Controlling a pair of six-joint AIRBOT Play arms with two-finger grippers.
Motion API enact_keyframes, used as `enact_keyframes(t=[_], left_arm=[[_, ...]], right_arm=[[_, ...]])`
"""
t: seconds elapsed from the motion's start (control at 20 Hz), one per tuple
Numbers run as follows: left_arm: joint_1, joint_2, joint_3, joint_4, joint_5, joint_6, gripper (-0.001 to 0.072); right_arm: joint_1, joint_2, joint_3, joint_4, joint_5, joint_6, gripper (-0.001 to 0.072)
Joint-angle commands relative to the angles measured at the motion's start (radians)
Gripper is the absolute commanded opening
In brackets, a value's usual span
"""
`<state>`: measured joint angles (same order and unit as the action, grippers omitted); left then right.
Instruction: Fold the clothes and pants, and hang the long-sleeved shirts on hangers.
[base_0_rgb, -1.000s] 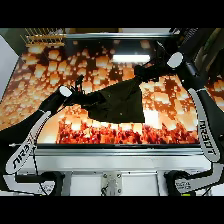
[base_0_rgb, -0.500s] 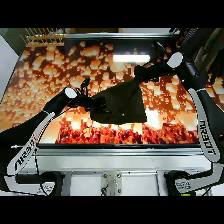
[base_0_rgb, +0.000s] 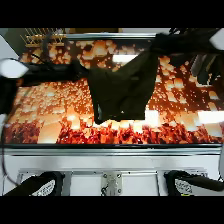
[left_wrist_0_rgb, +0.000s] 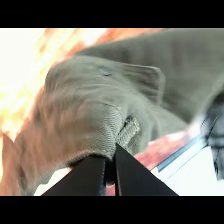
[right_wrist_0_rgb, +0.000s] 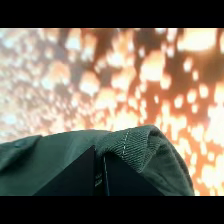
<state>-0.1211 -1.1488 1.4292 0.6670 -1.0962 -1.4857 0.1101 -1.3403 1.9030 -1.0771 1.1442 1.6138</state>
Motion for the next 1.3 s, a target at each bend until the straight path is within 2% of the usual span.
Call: enact_keyframes(t=[0.0, 0.2, 0.35, 0.5, 0.65, 0.75, 0.85, 0.95, 1.0, 1.05, 1.1, 1.15, 1.25], left_arm=[[0.018, 0.240, 0.062, -0.037, -0.028, 0.001, 0.0030], [-0.039, 0.433, -0.016, -0.038, -0.018, -0.067, 0.0030], [-0.058, 0.531, -0.117, -0.038, 0.027, -0.155, 0.0030], [-0.055, 0.582, -0.241, -0.030, 0.090, -0.206, 0.0030], [-0.023, 0.533, -0.373, -0.026, 0.113, -0.216, 0.0030], [0.000, 0.436, -0.445, 0.005, 0.137, -0.212, 0.0030], [0.023, 0.294, -0.488, 0.030, 0.243, -0.176, 0.0030], [0.042, 0.119, -0.475, 0.016, 0.394, -0.128, 0.0030], [0.058, 0.019, -0.434, 0.013, 0.448, -0.104, 0.0153], [0.086, -0.077, -0.371, 0.009, 0.464, -0.105, 0.0559], [0.120, -0.173, -0.287, -0.023, 0.434, -0.103, 0.0703], [0.155, -0.249, -0.203, -0.043, 0.370, -0.096, 0.0663], [0.220, -0.341, -0.063, -0.031, 0.227, -0.067, 0.0663]], right_arm=[[-0.005, 0.204, 0.059, -0.020, 0.019, -0.017, 0.0022], [-0.005, 0.388, 0.058, -0.050, 0.058, 0.002, 0.0022], [-0.005, 0.455, 0.058, -0.088, 0.140, 0.068, 0.0022], [-0.005, 0.434, 0.057, -0.106, 0.220, 0.145, 0.0022], [-0.002, 0.331, 0.019, -0.106, 0.210, 0.164, 0.0022], [0.027, 0.215, -0.028, -0.109, 0.150, 0.163, 0.0022], [0.073, 0.052, -0.047, -0.109, 0.023, 0.159, 0.0022], [0.115, -0.139, -0.046, -0.107, -0.251, 0.095, 0.0032], [0.123, -0.219, -0.042, -0.082, -0.387, 0.076, 0.0194], [0.122, -0.289, -0.026, -0.020, -0.490, 0.076, 0.0518], [0.111, -0.346, 0.007, 0.058, -0.544, 0.074, 0.0713], [0.093, -0.377, 0.038, 0.127, -0.554, 0.061, 0.0713], [0.042, -0.365, 0.054, 0.230, -0.542, -0.019, 0.0712]])
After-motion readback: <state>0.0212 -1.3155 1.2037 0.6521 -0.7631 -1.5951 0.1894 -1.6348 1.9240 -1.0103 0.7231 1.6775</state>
